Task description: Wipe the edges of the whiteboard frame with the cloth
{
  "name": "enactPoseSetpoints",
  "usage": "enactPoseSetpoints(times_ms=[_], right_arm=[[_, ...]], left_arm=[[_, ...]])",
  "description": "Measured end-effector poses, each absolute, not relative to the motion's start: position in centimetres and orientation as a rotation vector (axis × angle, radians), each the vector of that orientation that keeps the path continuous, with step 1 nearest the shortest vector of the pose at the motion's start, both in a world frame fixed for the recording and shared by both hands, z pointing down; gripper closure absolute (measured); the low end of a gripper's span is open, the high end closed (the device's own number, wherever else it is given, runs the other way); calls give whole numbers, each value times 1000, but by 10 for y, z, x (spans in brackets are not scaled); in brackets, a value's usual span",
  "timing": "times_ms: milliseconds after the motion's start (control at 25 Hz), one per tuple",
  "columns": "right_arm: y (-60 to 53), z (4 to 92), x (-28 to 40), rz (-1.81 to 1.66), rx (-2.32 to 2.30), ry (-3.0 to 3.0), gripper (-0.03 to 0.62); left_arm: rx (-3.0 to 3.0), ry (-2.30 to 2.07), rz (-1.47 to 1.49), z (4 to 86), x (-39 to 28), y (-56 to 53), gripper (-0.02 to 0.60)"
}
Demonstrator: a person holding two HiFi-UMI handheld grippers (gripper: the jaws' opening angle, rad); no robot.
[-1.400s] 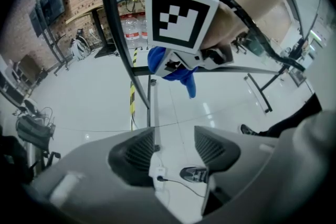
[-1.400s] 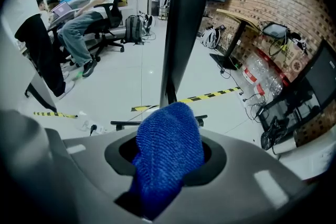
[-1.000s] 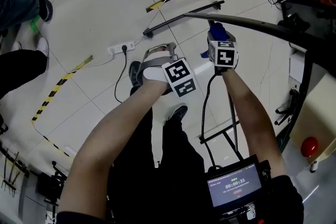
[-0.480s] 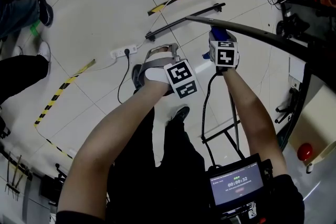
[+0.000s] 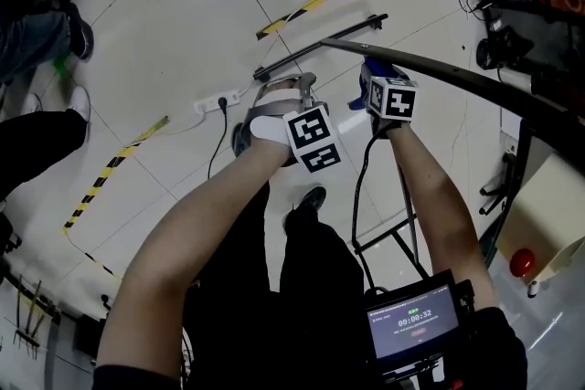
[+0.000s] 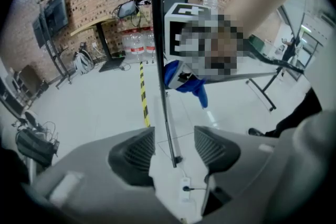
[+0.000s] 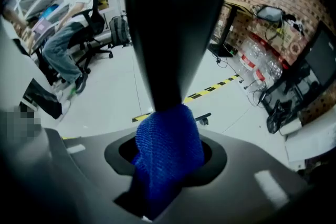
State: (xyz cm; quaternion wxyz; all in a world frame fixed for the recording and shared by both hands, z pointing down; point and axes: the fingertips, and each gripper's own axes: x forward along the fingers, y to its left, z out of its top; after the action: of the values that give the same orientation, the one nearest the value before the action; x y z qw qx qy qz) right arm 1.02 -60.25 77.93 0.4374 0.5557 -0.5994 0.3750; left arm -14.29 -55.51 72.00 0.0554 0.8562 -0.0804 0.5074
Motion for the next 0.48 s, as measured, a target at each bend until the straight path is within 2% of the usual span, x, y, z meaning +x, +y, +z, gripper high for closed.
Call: enactPoseSetpoints(times_ms=[240, 320, 360, 480], right_arm=[[-605, 740, -24, 1450, 1528, -1835, 421], [-603, 720, -41, 1692, 1494, -1996, 422], [-601, 711, -47, 1803, 1468, -2061, 424], [-594, 687, -75, 2045, 1279, -2226, 425]], left_arm=[[2786, -228, 1473, 714, -110, -552, 332], [2822, -197, 1465, 716, -101, -546, 270], [2845, -188, 1452, 715, -97, -545, 212], [2920, -163, 1396, 704, -80, -545, 105]])
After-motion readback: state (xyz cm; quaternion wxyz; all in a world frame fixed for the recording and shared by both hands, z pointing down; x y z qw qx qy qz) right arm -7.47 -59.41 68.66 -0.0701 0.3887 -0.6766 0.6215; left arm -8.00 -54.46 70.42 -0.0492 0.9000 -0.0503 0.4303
